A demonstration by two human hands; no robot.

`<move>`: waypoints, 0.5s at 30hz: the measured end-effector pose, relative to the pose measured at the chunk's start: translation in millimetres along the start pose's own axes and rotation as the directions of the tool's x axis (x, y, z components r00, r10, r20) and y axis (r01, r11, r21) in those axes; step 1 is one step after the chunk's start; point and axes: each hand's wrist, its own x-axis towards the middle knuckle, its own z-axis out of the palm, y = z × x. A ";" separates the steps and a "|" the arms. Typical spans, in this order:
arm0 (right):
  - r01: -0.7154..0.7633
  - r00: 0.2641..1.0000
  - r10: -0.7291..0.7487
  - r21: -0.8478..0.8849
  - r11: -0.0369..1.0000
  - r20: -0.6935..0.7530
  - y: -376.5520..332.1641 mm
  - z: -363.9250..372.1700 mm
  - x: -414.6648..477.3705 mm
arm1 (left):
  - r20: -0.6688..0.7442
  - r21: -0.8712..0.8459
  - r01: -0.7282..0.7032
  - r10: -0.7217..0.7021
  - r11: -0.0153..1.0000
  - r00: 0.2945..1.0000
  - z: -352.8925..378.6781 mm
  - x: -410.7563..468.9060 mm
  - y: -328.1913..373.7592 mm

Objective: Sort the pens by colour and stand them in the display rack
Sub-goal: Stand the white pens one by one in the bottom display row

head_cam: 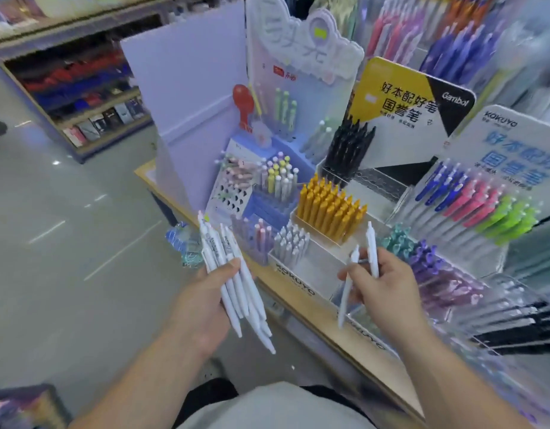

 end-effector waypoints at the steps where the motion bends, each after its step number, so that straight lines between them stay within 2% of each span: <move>1: -0.013 0.997 0.014 0.012 1.000 -0.070 -3.3 10.0 -1.6 | 0.031 0.018 0.031 -0.032 0.999 0.999 -4.7 9.0 12.5; 5: -0.039 0.944 0.033 -0.011 0.999 -0.327 -13.1 39.2 -4.1 | 0.154 0.104 0.108 -0.123 0.989 0.980 -12.6 38.1 53.4; 8: -0.072 0.889 0.041 -0.049 0.996 -0.456 -15.0 52.1 -1.0 | 0.226 0.150 0.126 -0.158 0.981 0.961 -12.0 56.6 70.0; 11: -0.089 0.855 0.053 -0.046 0.995 -0.515 -16.8 60.0 7.0 | 0.251 0.195 0.161 -0.208 0.968 0.945 -5.2 70.9 77.0; 15: -0.083 0.847 0.029 -0.078 0.994 -0.531 -9.5 65.6 22.3 | 0.254 0.267 0.179 -0.248 0.947 0.935 6.9 88.1 82.0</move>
